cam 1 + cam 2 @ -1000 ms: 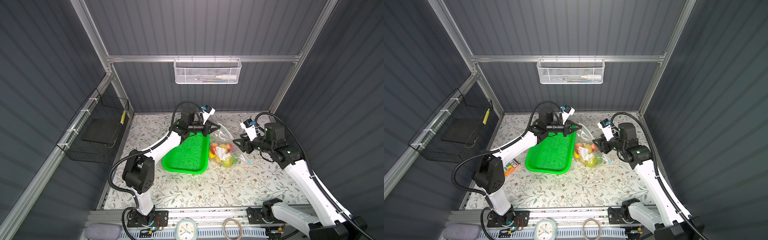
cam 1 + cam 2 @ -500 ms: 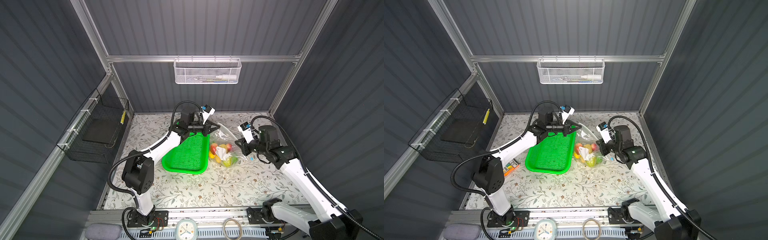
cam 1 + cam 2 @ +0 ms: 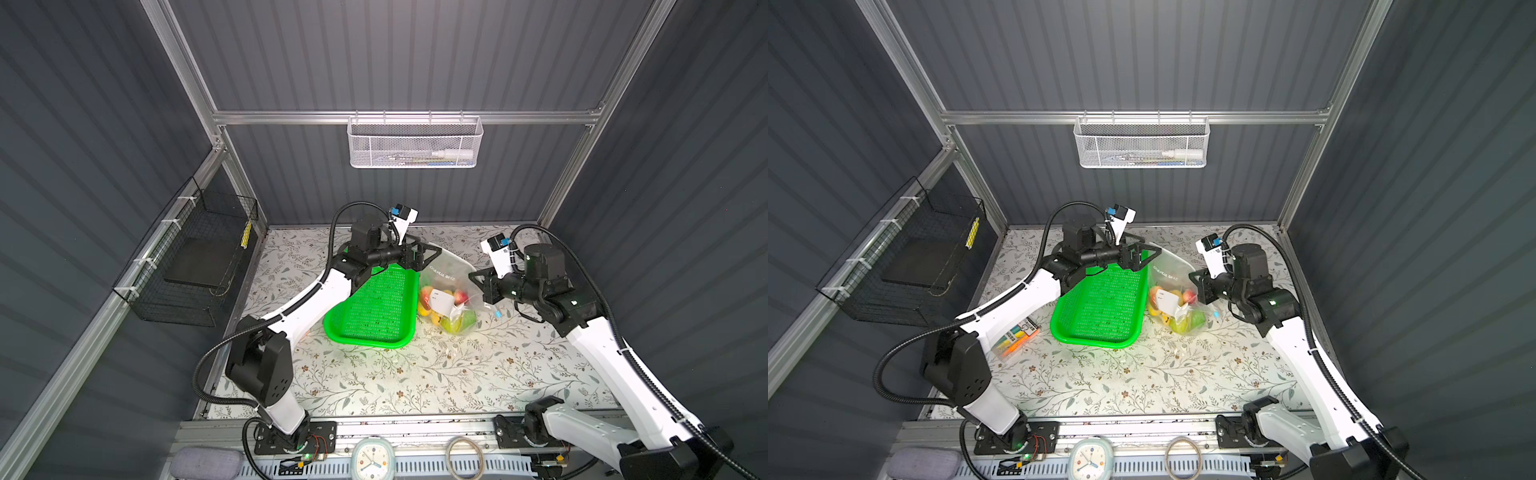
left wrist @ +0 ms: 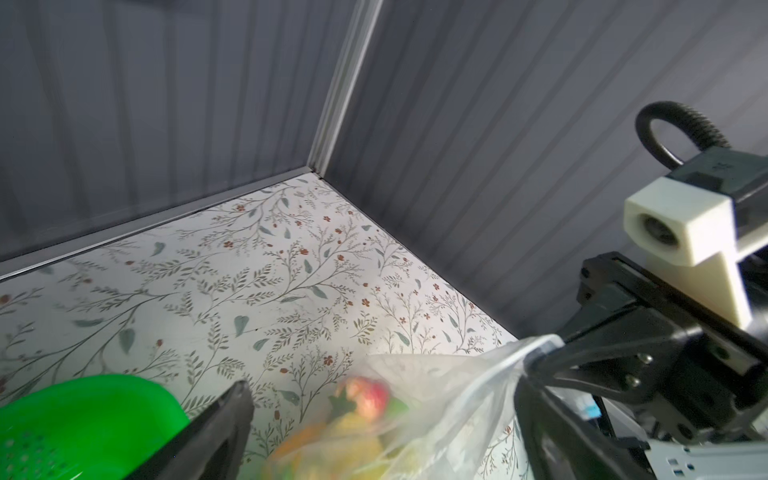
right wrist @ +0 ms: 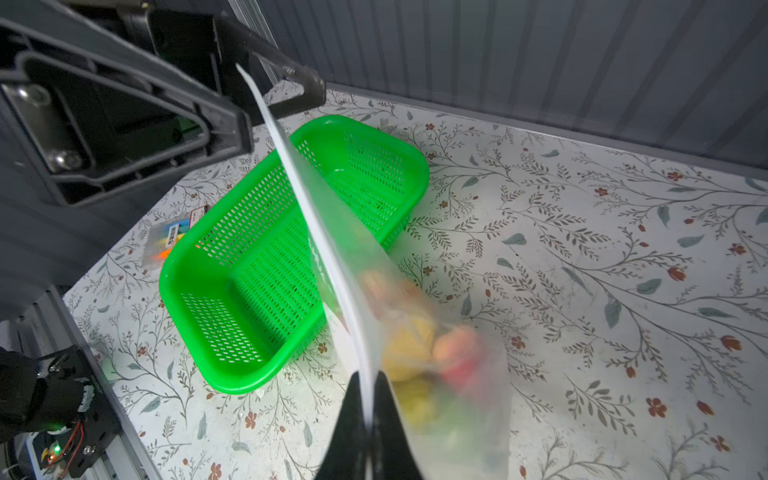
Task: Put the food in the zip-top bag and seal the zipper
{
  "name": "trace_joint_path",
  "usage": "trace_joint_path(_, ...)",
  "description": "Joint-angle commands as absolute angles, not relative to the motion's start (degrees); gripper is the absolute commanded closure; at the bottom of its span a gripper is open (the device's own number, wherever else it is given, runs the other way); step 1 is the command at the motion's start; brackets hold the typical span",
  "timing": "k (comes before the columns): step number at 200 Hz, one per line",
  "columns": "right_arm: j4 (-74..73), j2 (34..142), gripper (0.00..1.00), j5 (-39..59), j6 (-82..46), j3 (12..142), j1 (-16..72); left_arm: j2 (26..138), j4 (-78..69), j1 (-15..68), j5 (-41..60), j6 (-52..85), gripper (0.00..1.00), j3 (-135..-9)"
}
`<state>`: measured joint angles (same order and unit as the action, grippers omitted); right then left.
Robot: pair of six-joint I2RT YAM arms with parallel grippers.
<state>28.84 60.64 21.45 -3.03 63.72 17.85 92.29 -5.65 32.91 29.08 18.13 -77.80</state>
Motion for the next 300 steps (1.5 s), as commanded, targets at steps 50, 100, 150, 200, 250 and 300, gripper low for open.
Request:
trace_joint_path(50, 20.49, 60.65, 1.0, 22.69, -17.6, 70.96, 18.09, 78.75, -3.45, 27.43, 2.64, 26.71, 0.0, -63.48)
trace_joint_path(100, 11.28, 63.81, 1.0, 21.55, -33.27, 69.0, 18.27, 70.46, 0.92, 25.69, -8.02, 25.55, 0.0, -56.53)
trace_joint_path(150, 5.08, 63.81, 1.0, 15.47, -39.01, 63.41, 21.08, 67.45, 3.24, 25.23, -12.05, 23.52, 0.0, -55.28)
trace_joint_path(200, 8.52, 66.18, 1.0, 10.6, -33.24, 61.47, 21.06, 68.37, 2.64, 24.87, -10.18, 23.31, 0.0, -56.34)
trace_joint_path(250, 12.64, 64.51, 1.0, 6.94, -28.59, 56.6, 13.5, 69.35, 2.52, 24.79, -9.66, 24.16, 0.0, -56.39)
trace_joint_path(300, 13.35, 63.53, 1.0, 3.19, -22.73, 48.44, 0.99, 69.44, 1.86, 24.7, -9.66, 24.26, 0.0, -56.55)
